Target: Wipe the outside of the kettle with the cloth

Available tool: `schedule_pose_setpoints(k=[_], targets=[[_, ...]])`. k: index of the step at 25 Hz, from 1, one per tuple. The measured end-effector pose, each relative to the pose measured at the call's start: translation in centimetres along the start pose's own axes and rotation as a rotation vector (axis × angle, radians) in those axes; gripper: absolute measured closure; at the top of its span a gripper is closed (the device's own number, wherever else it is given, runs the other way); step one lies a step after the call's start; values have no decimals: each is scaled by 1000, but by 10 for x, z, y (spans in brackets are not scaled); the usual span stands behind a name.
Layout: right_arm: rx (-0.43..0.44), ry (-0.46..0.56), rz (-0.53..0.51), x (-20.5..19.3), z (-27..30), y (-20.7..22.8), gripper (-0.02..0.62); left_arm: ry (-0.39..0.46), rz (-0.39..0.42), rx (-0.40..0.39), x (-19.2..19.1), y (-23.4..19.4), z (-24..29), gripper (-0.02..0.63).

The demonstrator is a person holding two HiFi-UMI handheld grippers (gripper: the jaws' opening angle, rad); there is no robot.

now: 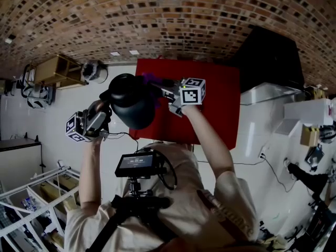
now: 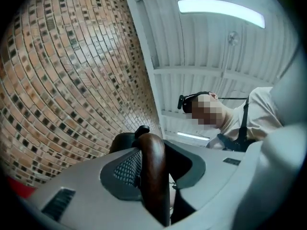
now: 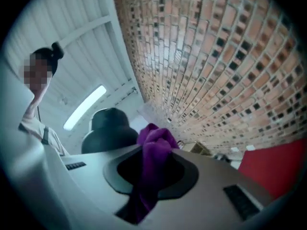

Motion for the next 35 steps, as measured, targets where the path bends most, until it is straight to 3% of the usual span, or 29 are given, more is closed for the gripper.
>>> schedule_pose_setpoints(k=[3, 7, 10, 13, 18, 21, 23, 27, 30, 32, 35], targets=[[194, -60, 283, 0, 45, 31, 520, 33, -34, -56, -6, 4, 15, 483], [420, -128, 643, -18, 92, 56, 520, 31, -50, -70, -14, 7, 23, 483], [456, -116, 694, -22, 83, 64, 520, 50, -55, -47, -13, 8, 18, 483], [320, -77, 583, -18, 34, 59, 520, 68, -33, 1, -8, 6, 10, 480], [34, -31, 146, -21, -46, -17, 520, 94, 11, 146, 6, -3, -5, 480], [22, -72, -98, -44, -42, -71, 519, 76, 53, 240, 15, -14, -7, 479], [59, -118, -192, -62, -11, -99, 520, 44, 78, 292, 18, -24, -4, 477], [28, -216, -279, -86, 62, -107, 520, 16, 67, 358, 12, -40, 5, 476], [-50, -239, -340, -93, 76, -101, 520, 53, 21, 339, 6, -40, 9, 475], [-71, -193, -341, -90, 53, -99, 520, 74, 4, 289, 7, -33, 11, 471], [-98, -54, -262, -67, 7, -87, 522, 86, 2, 220, 16, -26, 12, 471]])
Point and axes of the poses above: the fingertips, and each gripper's own axes: z forward along the fingers, y to its right, x out of its top, the point moved 10 cm from there along -z, backward along the fingers, and after that the axes turned 12 degrees about z, right-handed, at the moved point
